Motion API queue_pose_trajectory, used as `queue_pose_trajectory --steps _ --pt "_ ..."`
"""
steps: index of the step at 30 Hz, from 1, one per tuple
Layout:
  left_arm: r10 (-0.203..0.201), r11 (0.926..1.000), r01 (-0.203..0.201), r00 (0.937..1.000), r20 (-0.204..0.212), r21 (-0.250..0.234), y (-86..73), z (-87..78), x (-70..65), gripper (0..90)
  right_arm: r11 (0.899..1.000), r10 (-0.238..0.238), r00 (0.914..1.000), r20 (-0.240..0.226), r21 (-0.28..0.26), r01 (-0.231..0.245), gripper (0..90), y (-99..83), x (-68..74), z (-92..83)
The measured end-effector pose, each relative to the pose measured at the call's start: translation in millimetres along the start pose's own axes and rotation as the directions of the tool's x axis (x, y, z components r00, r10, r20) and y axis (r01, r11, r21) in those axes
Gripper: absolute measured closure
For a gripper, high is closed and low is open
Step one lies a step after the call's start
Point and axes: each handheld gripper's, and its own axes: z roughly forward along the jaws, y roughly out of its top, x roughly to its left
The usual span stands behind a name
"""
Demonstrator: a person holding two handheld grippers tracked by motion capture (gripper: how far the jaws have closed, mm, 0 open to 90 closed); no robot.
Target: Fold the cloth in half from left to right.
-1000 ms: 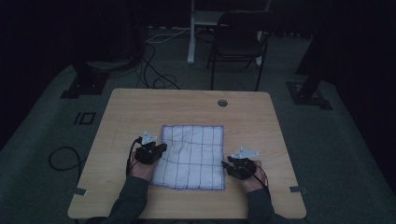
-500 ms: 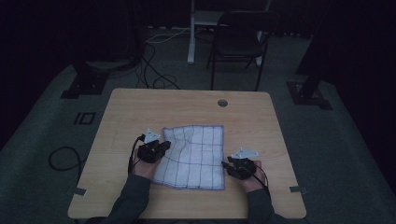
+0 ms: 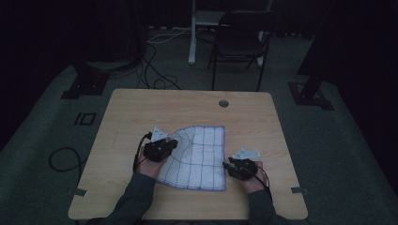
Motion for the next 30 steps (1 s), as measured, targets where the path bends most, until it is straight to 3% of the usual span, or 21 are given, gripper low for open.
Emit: queue_pose_trajectory --steps 10,30 --pt "0.024 0.9997 -0.024 0.9996 0.013 -0.003 8.9 2.5 -9.2 86.6 1.0 -0.001 1.0 0.0 -0.002 0.001 62.7 0.0 -0.3 -0.3" --pt "0.055 0.9985 -0.055 0.9951 0.082 -0.011 26.4 16.9 -31.6 86.7 1.0 0.0 1.0 0.002 -0.003 0.0 62.6 -0.1 -1.0 -0.8"
